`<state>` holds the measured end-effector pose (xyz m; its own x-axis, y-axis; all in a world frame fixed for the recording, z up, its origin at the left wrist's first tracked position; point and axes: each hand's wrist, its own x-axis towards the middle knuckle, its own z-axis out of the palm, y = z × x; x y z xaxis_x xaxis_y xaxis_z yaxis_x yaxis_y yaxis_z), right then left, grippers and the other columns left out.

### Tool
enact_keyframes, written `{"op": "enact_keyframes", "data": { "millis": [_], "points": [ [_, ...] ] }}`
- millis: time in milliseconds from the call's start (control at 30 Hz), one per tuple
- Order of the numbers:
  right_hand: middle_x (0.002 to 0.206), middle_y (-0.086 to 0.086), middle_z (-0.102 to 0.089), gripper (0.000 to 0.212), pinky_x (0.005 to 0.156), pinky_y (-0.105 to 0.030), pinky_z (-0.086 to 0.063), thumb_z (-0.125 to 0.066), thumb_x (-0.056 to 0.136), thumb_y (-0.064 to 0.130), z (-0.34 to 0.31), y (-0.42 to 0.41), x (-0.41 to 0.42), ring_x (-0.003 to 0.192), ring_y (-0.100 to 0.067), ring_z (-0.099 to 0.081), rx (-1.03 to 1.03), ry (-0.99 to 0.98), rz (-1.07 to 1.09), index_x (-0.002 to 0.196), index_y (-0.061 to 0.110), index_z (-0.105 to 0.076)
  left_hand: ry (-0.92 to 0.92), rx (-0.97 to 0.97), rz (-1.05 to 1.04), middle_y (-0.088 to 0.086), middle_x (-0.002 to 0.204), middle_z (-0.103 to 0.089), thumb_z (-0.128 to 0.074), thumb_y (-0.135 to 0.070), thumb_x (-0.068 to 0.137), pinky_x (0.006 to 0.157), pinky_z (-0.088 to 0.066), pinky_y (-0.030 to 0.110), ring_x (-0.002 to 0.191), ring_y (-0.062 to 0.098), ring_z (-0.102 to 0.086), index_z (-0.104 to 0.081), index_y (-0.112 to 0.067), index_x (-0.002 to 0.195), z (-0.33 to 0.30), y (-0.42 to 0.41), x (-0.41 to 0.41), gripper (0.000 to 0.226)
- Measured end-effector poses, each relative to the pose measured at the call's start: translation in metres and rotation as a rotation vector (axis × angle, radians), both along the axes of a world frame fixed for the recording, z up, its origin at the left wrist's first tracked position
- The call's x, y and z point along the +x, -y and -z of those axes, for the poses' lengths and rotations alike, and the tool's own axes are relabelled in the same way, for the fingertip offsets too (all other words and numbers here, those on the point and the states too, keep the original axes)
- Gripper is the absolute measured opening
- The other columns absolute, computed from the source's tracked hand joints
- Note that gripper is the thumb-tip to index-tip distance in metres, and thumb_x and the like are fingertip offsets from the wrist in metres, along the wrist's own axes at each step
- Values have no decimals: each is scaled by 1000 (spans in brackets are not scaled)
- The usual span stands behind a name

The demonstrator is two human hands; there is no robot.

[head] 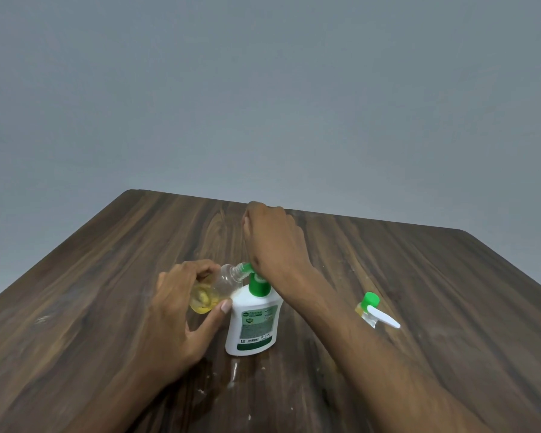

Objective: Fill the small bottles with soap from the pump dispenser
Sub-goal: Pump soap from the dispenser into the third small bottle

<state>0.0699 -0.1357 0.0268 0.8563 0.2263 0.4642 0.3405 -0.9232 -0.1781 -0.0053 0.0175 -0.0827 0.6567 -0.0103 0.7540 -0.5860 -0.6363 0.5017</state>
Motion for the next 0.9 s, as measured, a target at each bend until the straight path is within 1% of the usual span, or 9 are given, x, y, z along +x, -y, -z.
{"op": "enact_keyframes", "data": {
  "millis": [133,200,267,400,567,633,733,800,900],
  "points": [
    [85,-5,-60,10,59,-37,-45,-56,99,8,3,-1,0,74,-27,-61,4,-21,12,91,14,-53,-2,2,4,-19,113,-61,-64,-46,89,84,-44,33,111,-7,-53,-64,-18,120,0,-1,0,42],
    [83,-4,-55,16,58,-36,-41,-60,97,8,1,0,-1,72,-26,-57,-26,-15,1,89,15,-48,-6,1,5,-22,116,-60,-64,-46,89,84,-44,32,111,-8,-53,-64,-18,120,0,-1,0,42],
    [84,-3,-52,20,59,-35,-38,-63,97,9,-2,0,-2,72,-24,-52,-39,-11,-10,91,16,-45,-4,5,3,-23,116,-59,-63,-47,89,85,-44,29,112,-10,-53,-63,-18,120,-2,0,-1,42],
    [89,-6,-61,10,60,-37,-44,-60,98,8,1,0,-3,76,-26,-60,-7,-25,-4,96,14,-53,-14,13,7,-18,113,-62,-63,-47,89,86,-43,27,112,-8,-53,-64,-17,120,-2,-1,-1,42],
    [88,-5,-57,13,59,-36,-41,-58,100,9,-3,0,-2,76,-25,-58,-20,-6,-19,94,15,-48,-7,12,-1,-14,112,-62,-63,-46,89,84,-43,28,112,-10,-51,-64,-16,120,-2,0,0,43],
    [88,-5,-59,9,60,-37,-42,-51,102,11,0,0,-1,76,-27,-59,10,-8,-5,94,14,-54,-9,7,-2,-14,112,-62,-64,-45,89,84,-44,31,111,-7,-52,-64,-17,120,-2,0,0,42],
    [86,-5,-61,16,60,-38,-44,-45,102,13,1,0,1,75,-29,-60,38,-6,16,92,15,-57,-5,-2,2,-13,112,-63,-66,-44,89,81,-48,38,108,-1,-55,-63,-19,120,-3,1,-2,40],
    [87,-4,-61,11,61,-38,-45,-48,101,12,0,0,2,76,-28,-59,22,9,13,95,15,-57,-2,-4,4,-14,111,-62,-67,-42,89,79,-52,44,107,-1,-55,-63,-20,121,-4,1,-2,39],
    [85,-4,-62,9,63,-40,-53,-54,98,8,4,-1,3,74,-26,-59,24,23,14,95,16,-57,4,-3,6,-18,112,-60,-69,-40,89,79,-52,45,107,-1,-54,-62,-20,120,-4,0,-2,37]
  ]
}}
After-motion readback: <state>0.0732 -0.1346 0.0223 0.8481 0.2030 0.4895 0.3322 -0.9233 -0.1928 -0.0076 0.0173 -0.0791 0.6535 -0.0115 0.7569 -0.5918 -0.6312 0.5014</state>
